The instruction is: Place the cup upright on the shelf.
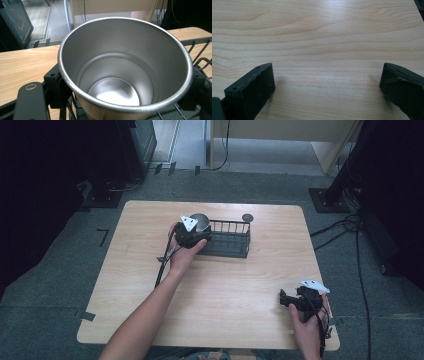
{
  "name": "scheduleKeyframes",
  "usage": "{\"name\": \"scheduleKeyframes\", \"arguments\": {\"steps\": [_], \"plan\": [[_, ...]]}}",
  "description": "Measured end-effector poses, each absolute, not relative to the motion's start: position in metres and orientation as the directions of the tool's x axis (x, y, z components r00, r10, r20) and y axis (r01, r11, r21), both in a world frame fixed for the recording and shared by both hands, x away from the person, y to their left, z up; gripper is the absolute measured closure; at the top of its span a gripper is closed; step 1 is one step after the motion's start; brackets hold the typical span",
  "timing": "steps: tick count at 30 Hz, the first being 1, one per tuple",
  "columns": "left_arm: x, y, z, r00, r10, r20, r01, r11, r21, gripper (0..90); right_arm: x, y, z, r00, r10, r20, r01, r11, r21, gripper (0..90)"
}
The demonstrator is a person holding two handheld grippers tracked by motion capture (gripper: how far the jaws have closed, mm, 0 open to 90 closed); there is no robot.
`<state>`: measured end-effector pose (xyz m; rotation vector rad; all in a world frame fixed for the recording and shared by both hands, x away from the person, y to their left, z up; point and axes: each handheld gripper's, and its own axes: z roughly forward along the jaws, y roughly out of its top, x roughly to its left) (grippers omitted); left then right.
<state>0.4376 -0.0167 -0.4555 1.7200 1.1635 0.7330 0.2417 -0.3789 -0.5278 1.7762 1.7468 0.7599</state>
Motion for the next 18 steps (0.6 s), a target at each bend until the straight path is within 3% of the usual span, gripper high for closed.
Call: {"name": "scheduleKeyframes", "arguments": {"steps": [11, 18], "plan": [[0.438, -0.019, -0.448, 0.399, 0.917, 0.005, 0.429, -0.192, 0.883, 6.1, 0.242, -0.379, -0.528, 0.005, 1.000, 0.027, 0.701, -0.023, 0.713, 0.0], [0.435, -0.011, -0.441, 0.405, 0.914, -0.031, 0.436, -0.163, 0.885, 1.1, 0.242, -0.379, -0.528, 0.005, 1.000, 0.027, 0.701, -0.023, 0.713, 0.0]]}}
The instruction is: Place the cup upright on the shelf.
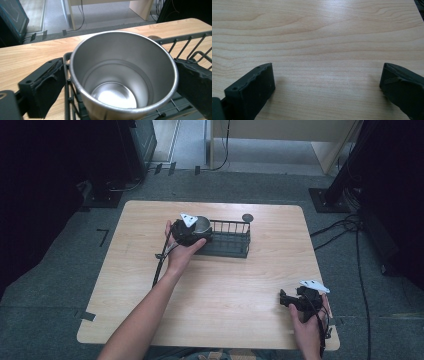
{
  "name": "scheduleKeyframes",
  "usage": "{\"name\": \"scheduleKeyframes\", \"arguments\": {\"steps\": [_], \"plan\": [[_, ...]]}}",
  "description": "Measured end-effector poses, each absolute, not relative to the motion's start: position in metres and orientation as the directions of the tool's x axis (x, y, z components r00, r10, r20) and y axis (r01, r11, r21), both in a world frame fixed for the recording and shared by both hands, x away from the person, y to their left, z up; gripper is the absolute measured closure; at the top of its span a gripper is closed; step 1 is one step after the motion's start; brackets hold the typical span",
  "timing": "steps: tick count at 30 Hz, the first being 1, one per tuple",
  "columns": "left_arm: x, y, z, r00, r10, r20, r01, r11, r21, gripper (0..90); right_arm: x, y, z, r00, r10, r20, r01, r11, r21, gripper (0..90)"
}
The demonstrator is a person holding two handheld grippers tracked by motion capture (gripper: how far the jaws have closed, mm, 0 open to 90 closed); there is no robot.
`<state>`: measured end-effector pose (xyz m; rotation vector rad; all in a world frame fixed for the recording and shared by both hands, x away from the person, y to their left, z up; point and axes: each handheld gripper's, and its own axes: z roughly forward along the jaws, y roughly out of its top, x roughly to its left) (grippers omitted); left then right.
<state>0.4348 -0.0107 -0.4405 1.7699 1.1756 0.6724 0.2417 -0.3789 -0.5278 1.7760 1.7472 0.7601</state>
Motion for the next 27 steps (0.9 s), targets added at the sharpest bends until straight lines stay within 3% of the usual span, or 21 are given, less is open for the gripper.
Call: {"name": "scheduleKeyframes", "arguments": {"steps": [27], "plan": [[0.386, 0.025, -0.420, 0.468, 0.883, -0.025, 0.366, -0.168, 0.915, 0.0, 0.242, -0.379, -0.528, 0.005, 1.000, 0.027, 0.701, -0.023, 0.712, 0.0]]}}
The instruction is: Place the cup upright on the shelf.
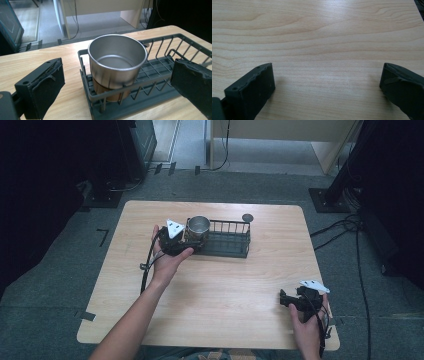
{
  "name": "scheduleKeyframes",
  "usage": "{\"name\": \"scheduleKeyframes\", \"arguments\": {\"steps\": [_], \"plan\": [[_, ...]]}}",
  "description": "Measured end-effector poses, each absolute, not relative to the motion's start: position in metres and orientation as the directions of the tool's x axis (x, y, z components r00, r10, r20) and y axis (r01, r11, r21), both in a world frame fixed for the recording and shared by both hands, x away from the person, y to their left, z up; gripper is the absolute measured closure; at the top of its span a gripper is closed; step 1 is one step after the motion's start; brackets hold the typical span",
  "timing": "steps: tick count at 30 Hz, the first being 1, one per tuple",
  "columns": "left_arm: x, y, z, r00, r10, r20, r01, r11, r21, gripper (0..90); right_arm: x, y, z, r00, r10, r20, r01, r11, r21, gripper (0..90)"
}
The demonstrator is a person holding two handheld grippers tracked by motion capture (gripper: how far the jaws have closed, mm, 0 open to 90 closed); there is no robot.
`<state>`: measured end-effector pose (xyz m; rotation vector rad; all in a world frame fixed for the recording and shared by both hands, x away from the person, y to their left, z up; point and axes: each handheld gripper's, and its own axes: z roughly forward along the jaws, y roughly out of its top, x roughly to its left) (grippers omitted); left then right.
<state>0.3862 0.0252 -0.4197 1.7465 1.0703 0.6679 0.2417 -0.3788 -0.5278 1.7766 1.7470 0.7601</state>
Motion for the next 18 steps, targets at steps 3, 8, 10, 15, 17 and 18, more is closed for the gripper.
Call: {"name": "scheduleKeyframes", "arguments": {"steps": [3, 8, 10, 15, 17, 18], "plan": [[0.381, 0.029, -0.419, 0.476, 0.879, -0.025, 0.366, -0.172, 0.914, 0.0, 0.242, -0.379, -0.528, 0.004, 1.000, 0.027, 0.701, -0.022, 0.713, 0.0], [0.374, 0.040, -0.423, 0.473, 0.880, -0.035, 0.376, -0.166, 0.911, 0.0, 0.242, -0.379, -0.528, 0.006, 1.000, 0.028, 0.701, -0.024, 0.713, 0.0], [0.370, 0.045, -0.427, 0.473, 0.881, -0.033, 0.383, -0.172, 0.908, 0.0, 0.242, -0.379, -0.528, 0.004, 1.000, 0.027, 0.701, -0.021, 0.713, 0.0], [0.362, 0.055, -0.437, 0.465, 0.885, -0.025, 0.403, -0.186, 0.896, 0.0, 0.242, -0.379, -0.528, 0.004, 1.000, 0.026, 0.700, -0.021, 0.713, 0.0], [0.359, 0.060, -0.442, 0.462, 0.887, -0.023, 0.411, -0.191, 0.891, 0.0, 0.242, -0.379, -0.528, 0.004, 1.000, 0.026, 0.700, -0.021, 0.713, 0.0], [0.357, 0.062, -0.444, 0.463, 0.886, -0.021, 0.415, -0.195, 0.889, 0.0, 0.242, -0.378, -0.528, 0.012, 1.000, 0.026, 0.701, -0.027, 0.712, 0.0]]}}
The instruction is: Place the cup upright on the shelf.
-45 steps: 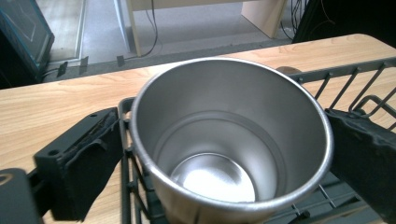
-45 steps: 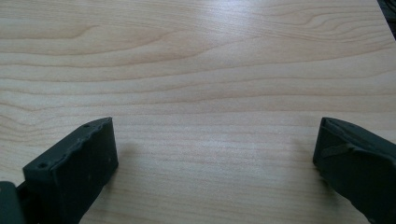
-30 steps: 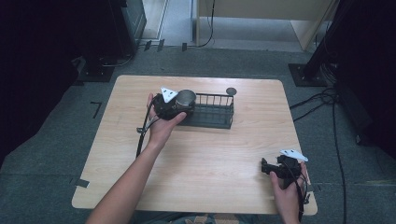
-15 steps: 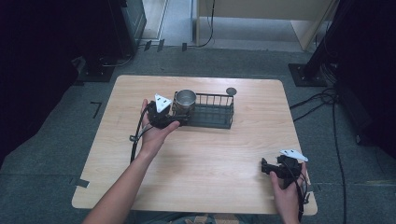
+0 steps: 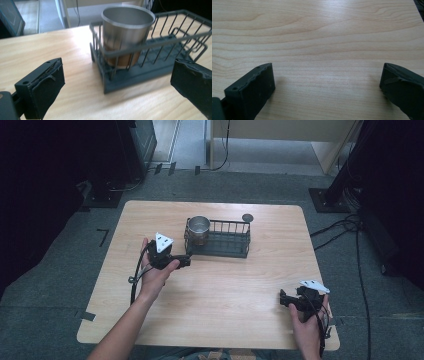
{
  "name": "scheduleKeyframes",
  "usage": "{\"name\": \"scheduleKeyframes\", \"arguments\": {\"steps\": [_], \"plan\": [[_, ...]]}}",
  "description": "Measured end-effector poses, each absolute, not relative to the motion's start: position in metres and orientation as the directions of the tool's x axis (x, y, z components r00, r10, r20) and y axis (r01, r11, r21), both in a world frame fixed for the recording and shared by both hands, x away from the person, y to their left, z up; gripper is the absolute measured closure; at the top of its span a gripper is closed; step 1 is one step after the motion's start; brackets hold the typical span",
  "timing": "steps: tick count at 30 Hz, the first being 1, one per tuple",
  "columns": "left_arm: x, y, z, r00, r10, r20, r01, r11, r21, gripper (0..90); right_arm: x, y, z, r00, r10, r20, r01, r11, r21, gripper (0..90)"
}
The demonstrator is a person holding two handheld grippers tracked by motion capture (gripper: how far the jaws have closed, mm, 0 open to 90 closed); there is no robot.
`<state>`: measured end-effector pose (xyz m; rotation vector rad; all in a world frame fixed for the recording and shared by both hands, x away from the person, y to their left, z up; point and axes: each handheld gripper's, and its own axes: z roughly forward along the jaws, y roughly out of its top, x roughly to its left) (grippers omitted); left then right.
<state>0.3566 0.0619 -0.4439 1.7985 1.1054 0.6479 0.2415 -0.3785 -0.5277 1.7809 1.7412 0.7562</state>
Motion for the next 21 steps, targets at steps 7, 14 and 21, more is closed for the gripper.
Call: {"name": "scheduleKeyframes", "arguments": {"steps": [7, 14, 21], "plan": [[0.340, 0.077, -0.459, 0.464, 0.886, -0.028, 0.444, -0.205, 0.872, 0.0, 0.241, -0.377, -0.528, 0.021, 0.999, 0.027, 0.701, -0.034, 0.712, 0.0], [0.330, 0.099, -0.469, 0.415, 0.909, -0.042, 0.493, -0.186, 0.850, 0.0, 0.241, -0.377, -0.528, 0.021, 0.999, 0.026, 0.701, -0.034, 0.712, 0.0], [0.317, 0.123, -0.481, 0.383, 0.923, -0.043, 0.524, -0.179, 0.833, 0.0, 0.241, -0.377, -0.528, 0.021, 0.999, 0.027, 0.701, -0.034, 0.713, 0.0]]}}
